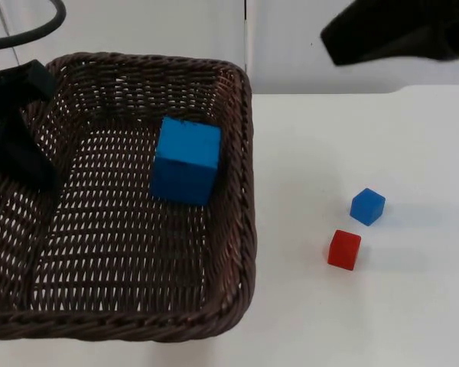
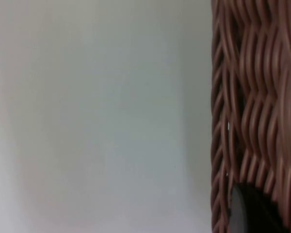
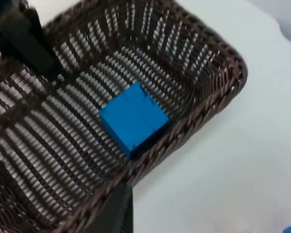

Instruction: Pick up the basket with the left hand and place the largest block into the basket with the right hand.

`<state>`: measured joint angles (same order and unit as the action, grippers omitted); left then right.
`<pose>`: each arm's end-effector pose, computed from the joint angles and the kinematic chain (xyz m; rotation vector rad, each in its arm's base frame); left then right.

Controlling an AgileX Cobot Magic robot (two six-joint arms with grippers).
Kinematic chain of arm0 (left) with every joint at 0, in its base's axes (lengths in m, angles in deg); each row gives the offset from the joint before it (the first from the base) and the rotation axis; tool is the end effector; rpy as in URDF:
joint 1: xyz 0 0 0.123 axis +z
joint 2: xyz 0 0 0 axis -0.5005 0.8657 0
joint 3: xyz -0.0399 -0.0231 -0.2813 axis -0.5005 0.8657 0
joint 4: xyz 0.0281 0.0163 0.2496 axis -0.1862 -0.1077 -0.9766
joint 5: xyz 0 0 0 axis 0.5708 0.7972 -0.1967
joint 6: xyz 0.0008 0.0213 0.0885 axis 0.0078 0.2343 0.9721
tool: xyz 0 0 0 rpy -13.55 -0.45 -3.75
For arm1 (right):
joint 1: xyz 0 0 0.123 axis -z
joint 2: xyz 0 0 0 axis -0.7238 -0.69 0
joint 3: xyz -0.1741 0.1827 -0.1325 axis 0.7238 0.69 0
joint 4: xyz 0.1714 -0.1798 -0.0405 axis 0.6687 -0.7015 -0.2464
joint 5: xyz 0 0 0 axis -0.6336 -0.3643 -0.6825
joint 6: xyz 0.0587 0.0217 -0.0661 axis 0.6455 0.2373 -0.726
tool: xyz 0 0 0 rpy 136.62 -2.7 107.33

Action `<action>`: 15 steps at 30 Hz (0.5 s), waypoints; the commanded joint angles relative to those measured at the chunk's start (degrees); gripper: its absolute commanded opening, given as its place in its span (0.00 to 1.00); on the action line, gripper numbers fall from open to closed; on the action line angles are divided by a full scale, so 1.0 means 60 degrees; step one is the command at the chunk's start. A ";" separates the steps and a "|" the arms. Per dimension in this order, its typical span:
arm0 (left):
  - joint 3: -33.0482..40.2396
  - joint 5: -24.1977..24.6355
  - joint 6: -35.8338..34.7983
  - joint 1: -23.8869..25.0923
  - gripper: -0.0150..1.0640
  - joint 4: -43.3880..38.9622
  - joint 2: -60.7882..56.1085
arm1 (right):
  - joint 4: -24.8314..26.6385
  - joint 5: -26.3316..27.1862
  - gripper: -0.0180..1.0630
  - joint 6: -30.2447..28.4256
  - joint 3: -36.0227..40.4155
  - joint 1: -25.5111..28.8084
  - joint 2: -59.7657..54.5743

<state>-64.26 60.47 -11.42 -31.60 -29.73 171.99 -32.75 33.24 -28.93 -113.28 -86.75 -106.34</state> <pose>0.2585 -0.0472 0.2233 -0.0210 2.7852 -0.6763 0.1974 0.1806 0.3375 -0.9668 2.0316 0.4299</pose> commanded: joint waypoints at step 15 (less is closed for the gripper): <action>-0.0254 -0.1279 0.0059 -0.0022 0.01 0.1269 0.0526 | 0.0015 0.0103 0.99 0.0149 0.0070 0.0031 0.0527</action>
<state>-64.34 52.39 -11.56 -31.60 -25.02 173.43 -32.75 33.44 -28.35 -113.03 -86.75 -103.60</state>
